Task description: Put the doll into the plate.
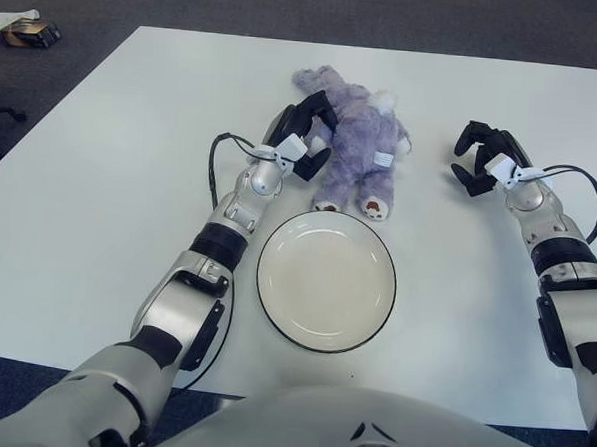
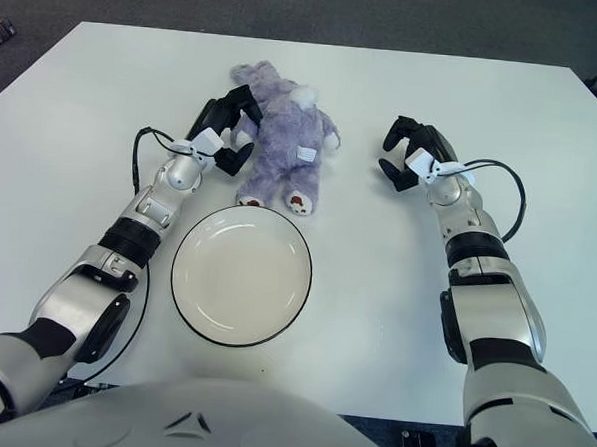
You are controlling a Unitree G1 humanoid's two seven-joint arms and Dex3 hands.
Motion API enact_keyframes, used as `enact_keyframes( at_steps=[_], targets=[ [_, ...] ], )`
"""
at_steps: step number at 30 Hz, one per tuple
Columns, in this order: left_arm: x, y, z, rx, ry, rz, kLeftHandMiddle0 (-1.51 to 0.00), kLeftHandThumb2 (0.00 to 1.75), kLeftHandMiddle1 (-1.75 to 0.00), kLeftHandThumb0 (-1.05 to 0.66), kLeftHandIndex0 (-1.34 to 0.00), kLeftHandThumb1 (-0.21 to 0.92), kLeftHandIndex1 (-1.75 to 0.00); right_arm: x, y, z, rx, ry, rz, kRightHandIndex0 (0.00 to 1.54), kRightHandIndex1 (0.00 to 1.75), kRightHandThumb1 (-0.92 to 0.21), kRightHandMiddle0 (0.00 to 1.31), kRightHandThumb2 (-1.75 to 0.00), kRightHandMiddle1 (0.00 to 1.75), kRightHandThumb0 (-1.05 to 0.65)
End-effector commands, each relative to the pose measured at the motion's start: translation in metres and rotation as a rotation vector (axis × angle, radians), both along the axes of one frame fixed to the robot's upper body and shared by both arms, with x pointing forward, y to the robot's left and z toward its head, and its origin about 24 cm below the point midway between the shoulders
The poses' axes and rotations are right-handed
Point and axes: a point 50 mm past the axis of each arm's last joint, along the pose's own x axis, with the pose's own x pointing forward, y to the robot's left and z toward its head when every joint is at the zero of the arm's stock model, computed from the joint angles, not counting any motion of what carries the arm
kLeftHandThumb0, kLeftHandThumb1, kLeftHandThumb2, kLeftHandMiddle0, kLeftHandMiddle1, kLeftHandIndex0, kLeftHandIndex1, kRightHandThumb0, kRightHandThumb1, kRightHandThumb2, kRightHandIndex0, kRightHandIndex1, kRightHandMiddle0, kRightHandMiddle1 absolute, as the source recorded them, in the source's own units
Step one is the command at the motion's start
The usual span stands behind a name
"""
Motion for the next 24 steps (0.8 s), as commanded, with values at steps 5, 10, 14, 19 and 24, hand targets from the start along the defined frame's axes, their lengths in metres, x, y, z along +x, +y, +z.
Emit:
enact_keyframes(
  at_steps=[5, 10, 14, 19, 24],
  targets=[
    [0.002, -0.004, -0.001, -0.029, 0.003, -0.017, -0.87, 1.75, -1.74, 0.00, -0.69, -0.06, -1.75, -0.003, 0.024, -0.023, -0.020, 0.052, 0.053, 0.61, 1.74, -0.36, 0.32, -1.28, 1.73, -0.01],
    [0.003, -0.005, -0.001, -0.028, -0.001, -0.018, -0.87, 1.75, -1.74, 0.00, -0.69, -0.06, -1.75, 0.004, 0.054, -0.008, -0.046, -0.047, 0.127, 0.55, 1.69, -0.48, 0.23, -1.12, 1.74, -0.01],
    [0.003, -0.007, -0.001, -0.029, -0.002, -0.015, -0.88, 1.75, -1.74, 0.00, -0.69, -0.06, -1.75, 0.004, 0.056, -0.007, -0.073, -0.077, 0.138, 0.39, 1.65, -0.71, 0.13, -0.82, 1.75, -0.01],
    [0.004, -0.009, -0.001, -0.032, 0.009, -0.012, -0.87, 1.75, -1.74, 0.00, -0.69, -0.06, -1.75, 0.005, 0.070, -0.003, -0.071, -0.140, 0.166, 0.16, 1.65, -0.66, 0.02, -0.74, 1.39, -0.12],
    [0.005, -0.009, 0.000, -0.037, 0.015, -0.010, -0.87, 1.75, -1.74, 0.00, -0.69, -0.06, -1.75, 0.005, 0.078, 0.002, -0.089, -0.216, 0.189, 0.03, 1.51, -0.49, 0.00, -0.89, 1.12, -0.46]
  ],
)
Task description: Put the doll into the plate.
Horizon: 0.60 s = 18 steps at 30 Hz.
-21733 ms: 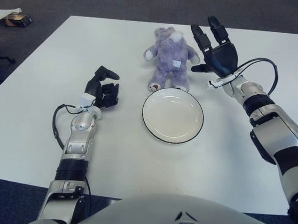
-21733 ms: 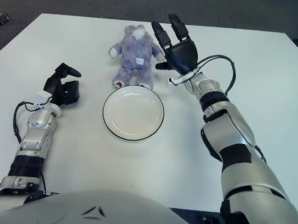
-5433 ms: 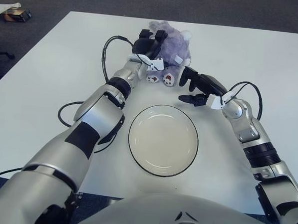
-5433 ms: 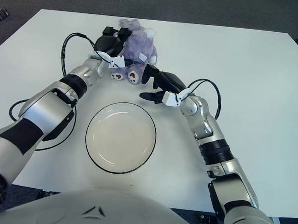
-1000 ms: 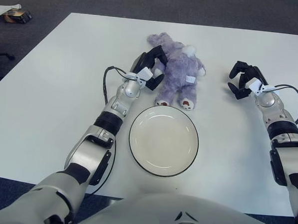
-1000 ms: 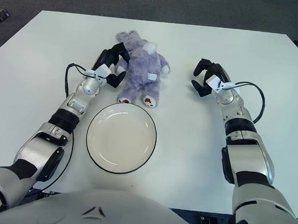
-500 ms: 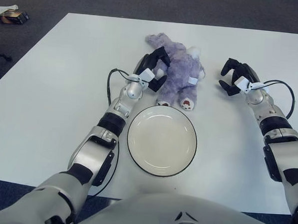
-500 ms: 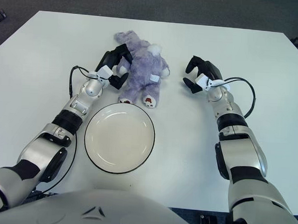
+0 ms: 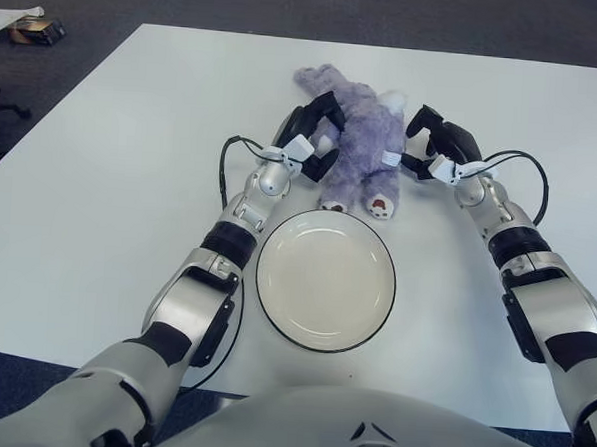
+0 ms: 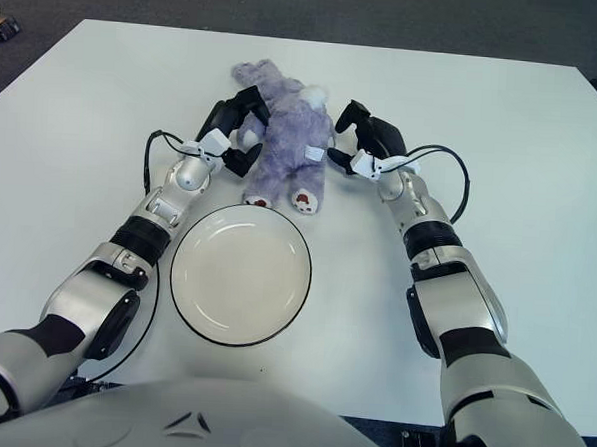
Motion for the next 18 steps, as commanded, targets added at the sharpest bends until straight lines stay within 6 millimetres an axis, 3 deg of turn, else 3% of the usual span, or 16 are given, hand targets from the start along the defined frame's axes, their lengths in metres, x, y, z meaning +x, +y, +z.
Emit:
enact_keyframes(
  at_steps=[1, 10, 13, 18],
  targets=[
    [0.003, 0.000, 0.003, -0.001, 0.002, 0.013, -0.87, 1.75, -1.74, 0.00, -0.69, -0.06, -1.75, -0.001, 0.007, 0.002, -0.011, -0.059, 0.026, 0.02, 1.46, -0.48, 0.00, -0.89, 1.06, -0.49],
    [0.004, 0.000, 0.002, -0.023, 0.010, 0.007, -0.88, 1.75, -1.74, 0.00, -0.68, -0.06, -1.75, -0.003, 0.021, 0.009, 0.011, -0.195, 0.056, 0.00, 0.95, -0.38, 0.00, -0.89, 0.84, -0.53],
    [0.005, 0.000, 0.002, -0.023, 0.011, 0.011, -0.87, 1.74, -1.74, 0.00, -0.68, -0.06, -1.75, -0.004, 0.025, 0.011, 0.022, -0.226, 0.060, 0.00, 0.68, -0.36, 0.00, -0.89, 0.72, -0.57],
    [0.006, 0.000, 0.001, -0.021, 0.024, 0.022, -0.87, 1.74, -1.75, 0.00, -0.68, -0.06, -1.75, -0.006, 0.031, 0.012, 0.019, -0.276, 0.058, 0.00, 0.21, -0.47, 0.00, -0.77, 0.32, -0.77]
  ],
)
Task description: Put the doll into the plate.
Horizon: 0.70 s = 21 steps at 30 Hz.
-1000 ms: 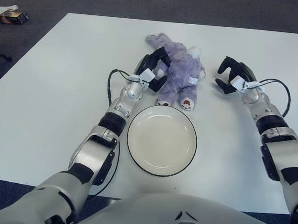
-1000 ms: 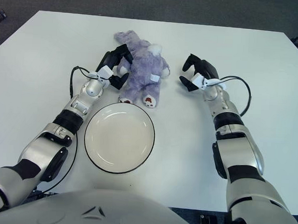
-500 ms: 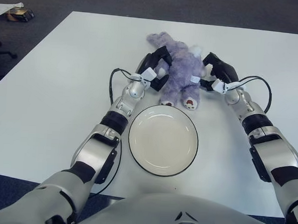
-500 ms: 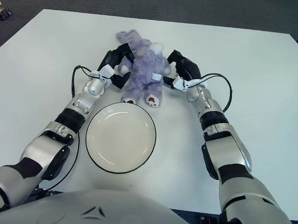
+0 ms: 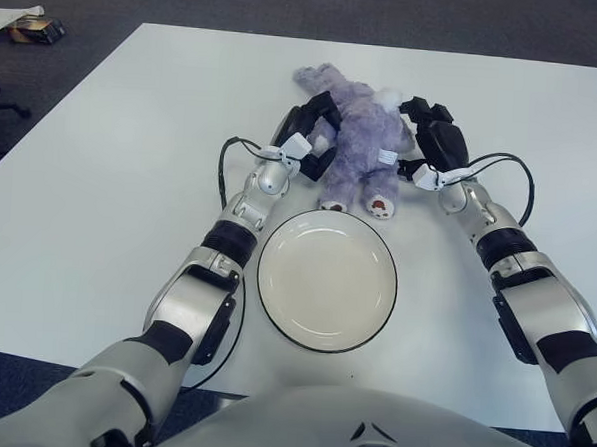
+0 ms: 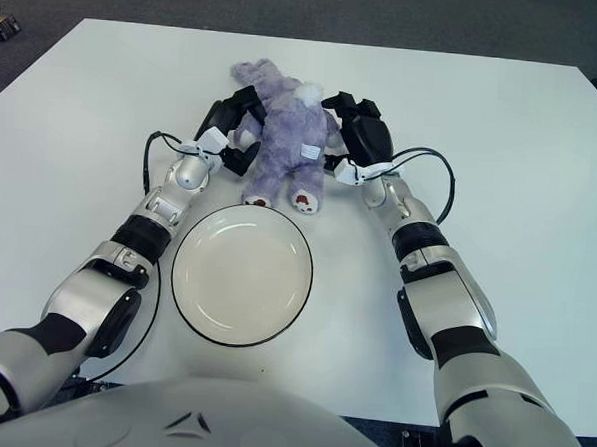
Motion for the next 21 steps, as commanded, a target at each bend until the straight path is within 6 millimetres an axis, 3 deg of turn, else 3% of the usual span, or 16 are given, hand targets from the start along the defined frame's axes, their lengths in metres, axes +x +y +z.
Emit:
enact_keyframes(
  at_steps=[1, 6, 21],
  targets=[
    [0.003, -0.001, 0.002, 0.005, 0.002, 0.010, -0.87, 1.74, -1.75, 0.00, -0.68, -0.06, -1.75, 0.001, 0.010, 0.008, -0.004, -0.073, 0.017, 0.00, 0.14, -0.49, 0.00, -0.74, 0.26, -0.80],
    [0.003, 0.000, 0.001, 0.011, 0.012, 0.015, -0.84, 1.71, -1.75, 0.00, -0.65, -0.02, -1.75, -0.003, 0.013, 0.008, -0.024, -0.125, 0.003, 0.00, 0.02, -0.63, 0.00, -0.53, 0.04, -0.95],
    [0.006, 0.000, 0.000, 0.017, 0.022, 0.029, -0.86, 1.74, -1.75, 0.00, -0.68, -0.05, -1.75, -0.012, 0.012, 0.014, -0.035, -0.405, -0.058, 0.00, 0.00, -0.76, 0.00, -0.32, 0.00, -1.04]
  ],
)
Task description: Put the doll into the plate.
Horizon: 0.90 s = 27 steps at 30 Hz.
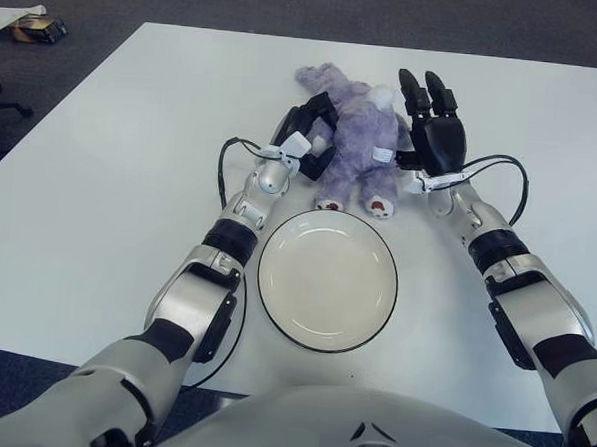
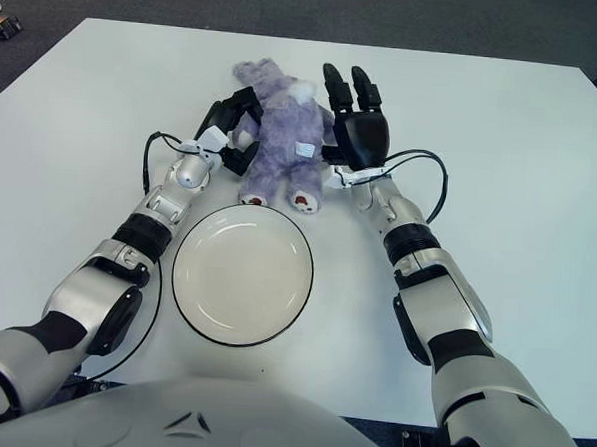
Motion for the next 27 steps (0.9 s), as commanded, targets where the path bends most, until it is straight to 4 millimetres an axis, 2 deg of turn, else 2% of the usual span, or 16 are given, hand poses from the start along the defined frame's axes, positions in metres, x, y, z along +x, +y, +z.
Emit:
enact_keyframes(
  at_steps=[1, 11, 27],
  targets=[
    [0.0030, -0.0022, 0.0039, 0.015, -0.009, 0.007, -0.86, 1.74, -1.75, 0.00, -0.68, -0.05, -1.75, -0.0024, 0.0019, 0.0048, 0.010, -0.112, 0.009, 0.00, 0.00, -0.76, 0.00, -0.31, 0.00, -1.04],
    [0.0047, -0.0027, 0.0024, 0.037, 0.015, 0.010, -0.83, 1.69, -1.75, 0.00, -0.64, 0.00, -1.75, -0.0013, 0.0045, 0.0050, 0.027, -0.153, 0.032, 0.00, 0.00, -0.77, 0.00, -0.29, 0.00, -1.04],
    [0.0070, -0.0040, 0.0017, 0.017, 0.090, -0.002, -0.85, 1.68, -1.72, 0.00, -0.64, -0.01, -1.75, 0.0066, 0.0088, 0.0108, 0.080, 0.078, 0.153, 0.00, 0.00, -0.74, 0.00, -0.28, 0.00, -0.98]
  ],
)
